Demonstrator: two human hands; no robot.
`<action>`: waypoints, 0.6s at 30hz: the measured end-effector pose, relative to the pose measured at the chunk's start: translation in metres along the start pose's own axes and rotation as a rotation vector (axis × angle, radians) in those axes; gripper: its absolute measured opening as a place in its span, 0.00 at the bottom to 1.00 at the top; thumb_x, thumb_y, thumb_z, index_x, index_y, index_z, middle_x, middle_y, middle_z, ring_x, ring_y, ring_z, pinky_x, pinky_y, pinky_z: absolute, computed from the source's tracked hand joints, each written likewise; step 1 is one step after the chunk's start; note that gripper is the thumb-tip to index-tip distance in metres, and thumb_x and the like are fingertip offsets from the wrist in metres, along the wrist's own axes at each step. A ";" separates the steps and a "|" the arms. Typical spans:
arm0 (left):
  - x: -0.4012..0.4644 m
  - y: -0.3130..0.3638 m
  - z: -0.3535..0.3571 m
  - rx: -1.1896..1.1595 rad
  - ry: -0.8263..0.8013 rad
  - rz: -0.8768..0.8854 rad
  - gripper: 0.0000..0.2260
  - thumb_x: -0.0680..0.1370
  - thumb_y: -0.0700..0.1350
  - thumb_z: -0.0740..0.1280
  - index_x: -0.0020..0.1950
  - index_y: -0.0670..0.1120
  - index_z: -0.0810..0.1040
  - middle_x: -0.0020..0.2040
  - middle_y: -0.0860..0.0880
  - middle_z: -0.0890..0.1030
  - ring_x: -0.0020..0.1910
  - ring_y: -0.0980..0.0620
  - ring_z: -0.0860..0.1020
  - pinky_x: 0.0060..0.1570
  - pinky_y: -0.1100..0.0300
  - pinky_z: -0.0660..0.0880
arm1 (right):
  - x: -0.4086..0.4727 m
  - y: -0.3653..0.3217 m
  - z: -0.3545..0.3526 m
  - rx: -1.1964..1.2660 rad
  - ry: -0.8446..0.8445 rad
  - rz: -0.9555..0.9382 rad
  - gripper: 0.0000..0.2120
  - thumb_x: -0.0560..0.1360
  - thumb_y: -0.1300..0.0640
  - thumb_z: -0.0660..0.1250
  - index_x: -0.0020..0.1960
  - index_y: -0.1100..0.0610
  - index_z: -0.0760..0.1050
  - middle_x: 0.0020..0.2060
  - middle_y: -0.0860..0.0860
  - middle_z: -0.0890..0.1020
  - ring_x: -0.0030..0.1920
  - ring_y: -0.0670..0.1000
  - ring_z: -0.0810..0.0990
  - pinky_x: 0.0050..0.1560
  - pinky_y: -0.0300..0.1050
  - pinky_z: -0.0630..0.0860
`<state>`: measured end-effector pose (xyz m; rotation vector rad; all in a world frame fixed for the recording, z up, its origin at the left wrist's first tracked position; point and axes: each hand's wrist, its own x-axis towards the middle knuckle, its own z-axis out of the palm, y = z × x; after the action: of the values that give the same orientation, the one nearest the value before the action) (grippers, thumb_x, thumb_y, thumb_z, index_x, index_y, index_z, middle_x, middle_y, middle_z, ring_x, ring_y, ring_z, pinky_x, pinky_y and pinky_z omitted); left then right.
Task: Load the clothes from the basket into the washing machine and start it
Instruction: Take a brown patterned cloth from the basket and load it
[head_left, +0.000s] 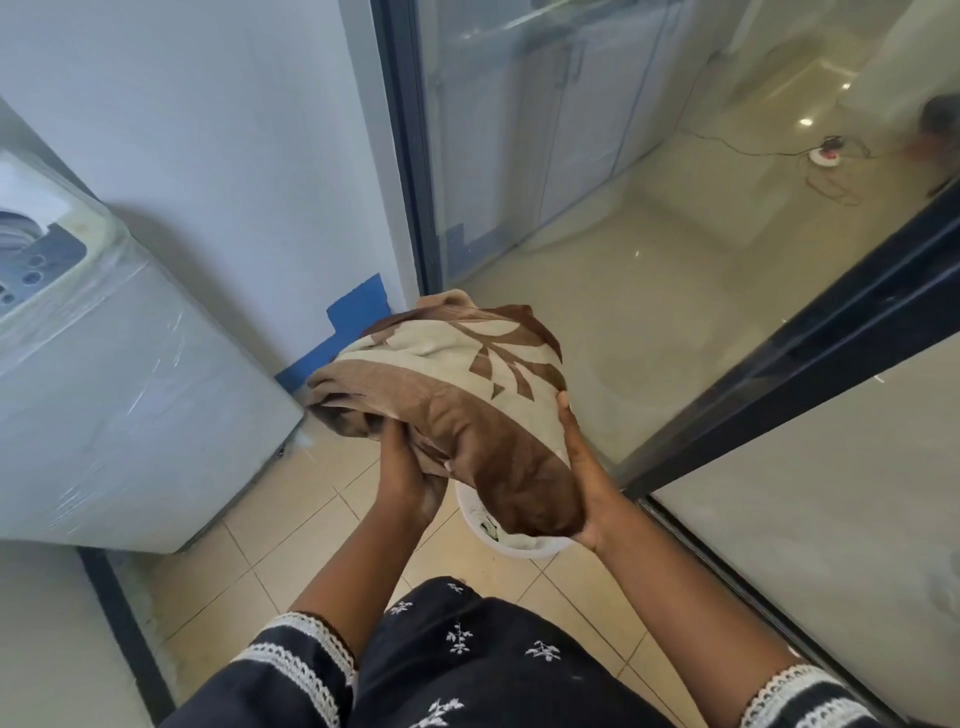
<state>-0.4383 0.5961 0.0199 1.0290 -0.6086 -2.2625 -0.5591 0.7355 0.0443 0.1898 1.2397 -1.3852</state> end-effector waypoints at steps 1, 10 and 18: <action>-0.002 -0.004 0.001 0.024 -0.030 -0.033 0.20 0.80 0.60 0.58 0.57 0.46 0.80 0.52 0.46 0.85 0.51 0.49 0.84 0.51 0.54 0.80 | 0.002 -0.001 -0.001 0.041 -0.005 -0.023 0.34 0.69 0.29 0.65 0.65 0.50 0.75 0.57 0.57 0.84 0.59 0.59 0.81 0.59 0.57 0.79; 0.004 -0.005 -0.047 0.423 -0.048 -0.006 0.18 0.81 0.49 0.65 0.69 0.44 0.72 0.61 0.42 0.80 0.60 0.39 0.79 0.48 0.53 0.80 | 0.034 -0.011 -0.007 -0.076 0.019 -0.188 0.30 0.63 0.37 0.76 0.62 0.48 0.80 0.57 0.55 0.84 0.59 0.61 0.82 0.64 0.64 0.74; -0.005 0.060 -0.102 0.180 -0.093 0.002 0.37 0.66 0.47 0.79 0.72 0.49 0.68 0.64 0.39 0.79 0.59 0.38 0.80 0.57 0.37 0.77 | 0.062 -0.016 0.044 -0.154 -0.013 -0.119 0.29 0.67 0.42 0.72 0.66 0.52 0.77 0.58 0.57 0.83 0.60 0.62 0.80 0.63 0.60 0.76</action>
<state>-0.3369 0.5384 -0.0028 1.0098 -0.8656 -2.2965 -0.5655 0.6601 0.0255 0.0006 1.3583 -1.3831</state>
